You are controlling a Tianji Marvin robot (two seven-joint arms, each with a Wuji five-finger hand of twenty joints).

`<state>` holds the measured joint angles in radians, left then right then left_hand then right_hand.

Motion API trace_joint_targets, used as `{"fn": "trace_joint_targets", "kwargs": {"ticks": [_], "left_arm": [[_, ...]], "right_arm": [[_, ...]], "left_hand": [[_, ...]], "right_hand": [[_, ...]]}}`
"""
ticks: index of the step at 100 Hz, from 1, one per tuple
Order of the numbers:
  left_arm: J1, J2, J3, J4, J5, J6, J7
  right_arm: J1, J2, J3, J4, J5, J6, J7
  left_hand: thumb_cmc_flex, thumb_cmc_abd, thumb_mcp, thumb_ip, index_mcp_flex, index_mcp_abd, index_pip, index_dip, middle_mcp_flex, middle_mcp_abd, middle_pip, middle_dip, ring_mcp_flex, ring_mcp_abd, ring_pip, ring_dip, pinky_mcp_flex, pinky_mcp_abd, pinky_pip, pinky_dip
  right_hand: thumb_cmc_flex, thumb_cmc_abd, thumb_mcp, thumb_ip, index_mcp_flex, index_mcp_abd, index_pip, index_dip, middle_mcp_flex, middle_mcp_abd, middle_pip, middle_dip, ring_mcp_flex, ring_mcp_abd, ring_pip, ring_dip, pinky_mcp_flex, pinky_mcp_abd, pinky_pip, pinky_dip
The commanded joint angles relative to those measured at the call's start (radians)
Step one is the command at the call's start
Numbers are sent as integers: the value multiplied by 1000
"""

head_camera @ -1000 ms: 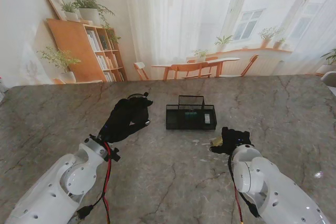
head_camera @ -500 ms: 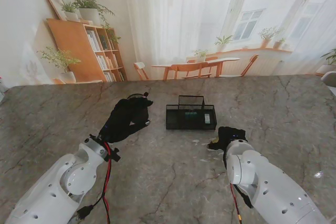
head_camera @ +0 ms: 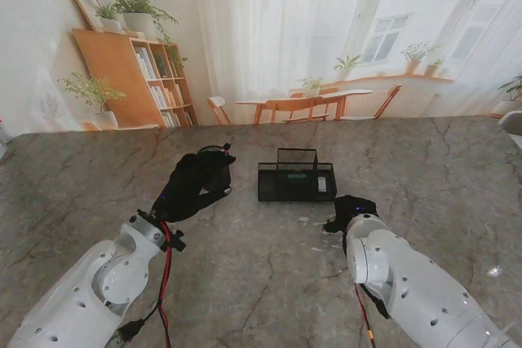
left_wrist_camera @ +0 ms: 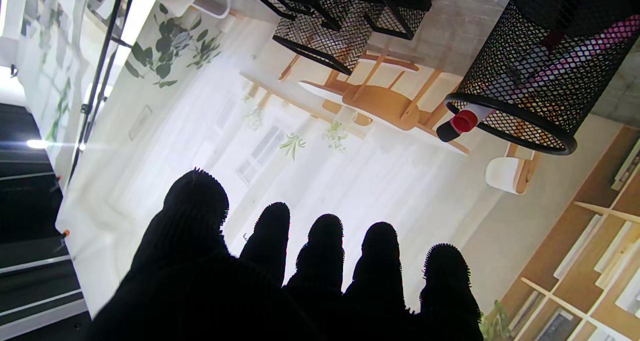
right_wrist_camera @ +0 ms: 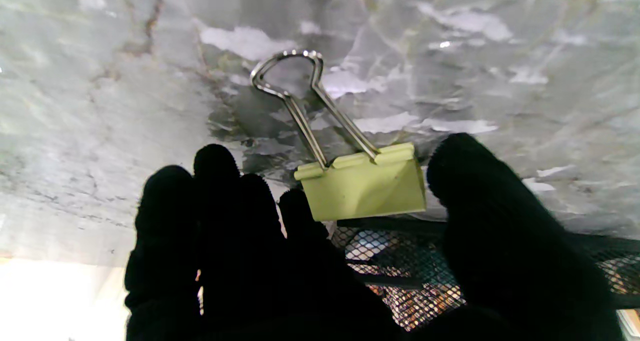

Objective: Organize desk stationery

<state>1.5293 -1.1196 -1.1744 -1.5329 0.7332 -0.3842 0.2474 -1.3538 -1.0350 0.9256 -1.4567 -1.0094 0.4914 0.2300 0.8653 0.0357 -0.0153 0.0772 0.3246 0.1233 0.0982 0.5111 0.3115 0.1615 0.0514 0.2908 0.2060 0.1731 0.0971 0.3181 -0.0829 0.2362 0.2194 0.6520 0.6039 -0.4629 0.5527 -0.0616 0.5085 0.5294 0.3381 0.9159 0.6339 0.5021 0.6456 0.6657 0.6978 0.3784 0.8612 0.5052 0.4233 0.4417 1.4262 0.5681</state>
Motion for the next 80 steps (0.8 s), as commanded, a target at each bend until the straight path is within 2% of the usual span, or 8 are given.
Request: {"fn": "trace_joint_targets", "kwargs": {"ticks": [1,38,56,67,71,80], "left_arm": [[6,-3,0,-5,1,1,3],[9,-3,-3,-8,4,0,6],[10,-3,-3,-8,4,0,6],[10,-3,-3,-8,4,0,6],[10,-3,-3,-8,4,0,6],[10,-3,-3,-8,4,0,6]], "right_arm": [[-16,0,-12,42,13,-1,26],[-29,2,-5,27,-7,-2,36],[-35,2,5,30,-12,-13,27],[-48,0,21,27,-15,-25,12],[-54,-1,28,23,-15,-28,5],[-70,-3,48,13,-18,-39,-10]], "left_hand": [[29,77,-27,-121,20,-4,7,9,14,3,0,4,20,-11,7,9,-14,-19,-7,0],[30,79,-27,-120,21,-4,7,9,14,3,0,4,21,-9,7,9,-14,-19,-6,-1],[30,79,-27,-120,21,-2,7,9,15,3,0,4,22,-10,8,9,-13,-17,-5,0],[30,80,-27,-120,21,-4,7,9,14,1,0,4,23,-10,8,9,-13,-19,-4,0],[29,79,-27,-120,20,-5,7,9,14,2,0,4,22,-9,8,9,-13,-18,-4,0],[31,80,-26,-120,21,-3,7,9,14,3,0,4,21,-9,7,9,-13,-17,-3,0]], "right_hand": [[22,-21,77,25,88,-63,57,4,81,-120,98,-12,32,-22,27,6,29,-10,47,24],[55,-58,195,20,201,-139,183,25,243,-199,194,-4,196,-95,110,-4,202,-39,96,10],[81,-73,240,18,220,-156,230,7,285,-219,206,-12,248,-121,128,-20,268,-53,113,-20],[119,-112,275,-22,198,-167,328,-100,312,-236,204,-22,288,-145,134,-32,327,-76,125,-77],[135,-127,281,-29,196,-172,357,-114,327,-241,206,-21,308,-156,139,-33,355,-87,128,-87],[170,-153,305,-44,171,-179,451,-195,357,-253,195,-14,345,-177,138,-42,406,-105,132,-135]]}}
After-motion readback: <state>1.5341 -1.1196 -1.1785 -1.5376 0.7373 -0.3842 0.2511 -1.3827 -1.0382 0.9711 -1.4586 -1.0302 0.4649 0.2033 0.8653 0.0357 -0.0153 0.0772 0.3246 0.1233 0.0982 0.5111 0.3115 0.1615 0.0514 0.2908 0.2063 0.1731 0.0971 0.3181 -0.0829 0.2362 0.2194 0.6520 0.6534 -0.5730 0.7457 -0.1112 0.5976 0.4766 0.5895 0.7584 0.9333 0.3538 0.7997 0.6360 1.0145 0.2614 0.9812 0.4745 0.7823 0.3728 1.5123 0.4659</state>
